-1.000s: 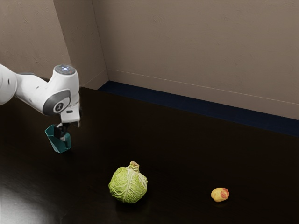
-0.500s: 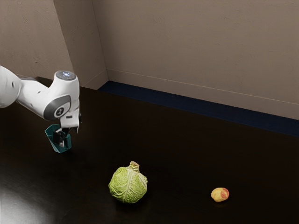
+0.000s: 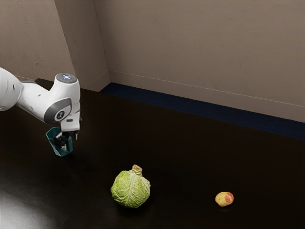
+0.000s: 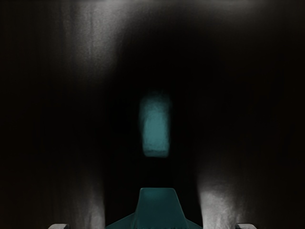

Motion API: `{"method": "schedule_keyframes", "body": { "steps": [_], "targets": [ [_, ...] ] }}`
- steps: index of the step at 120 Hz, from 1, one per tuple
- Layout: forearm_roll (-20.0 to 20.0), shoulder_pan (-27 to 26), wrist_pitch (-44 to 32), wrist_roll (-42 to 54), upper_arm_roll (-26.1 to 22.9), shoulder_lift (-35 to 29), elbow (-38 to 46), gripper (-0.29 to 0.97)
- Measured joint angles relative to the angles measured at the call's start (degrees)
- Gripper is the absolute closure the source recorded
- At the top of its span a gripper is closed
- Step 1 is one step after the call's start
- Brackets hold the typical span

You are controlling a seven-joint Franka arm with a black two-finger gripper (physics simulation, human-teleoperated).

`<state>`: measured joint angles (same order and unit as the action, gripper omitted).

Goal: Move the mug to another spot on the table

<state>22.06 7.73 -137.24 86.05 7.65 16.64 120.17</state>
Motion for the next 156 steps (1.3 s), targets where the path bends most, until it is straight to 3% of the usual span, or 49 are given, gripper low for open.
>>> {"method": "schedule_keyframes", "body": {
  "steps": [27, 61, 96, 156],
  "targets": [
    [-0.11, 0.26, -0.09, -0.09, 0.09, 0.0, 0.0, 0.5],
    [0.29, -0.04, -0.25, -2.14, 0.11, -0.06, -0.15, 0.65],
    [0.94, -2.97, 7.59, -5.45, -1.14, -0.91, -4.33, 0.72],
    [-0.97, -5.91, 20.23, -18.78, -11.02, -5.1, -1.83, 0.73]
  ]
}}
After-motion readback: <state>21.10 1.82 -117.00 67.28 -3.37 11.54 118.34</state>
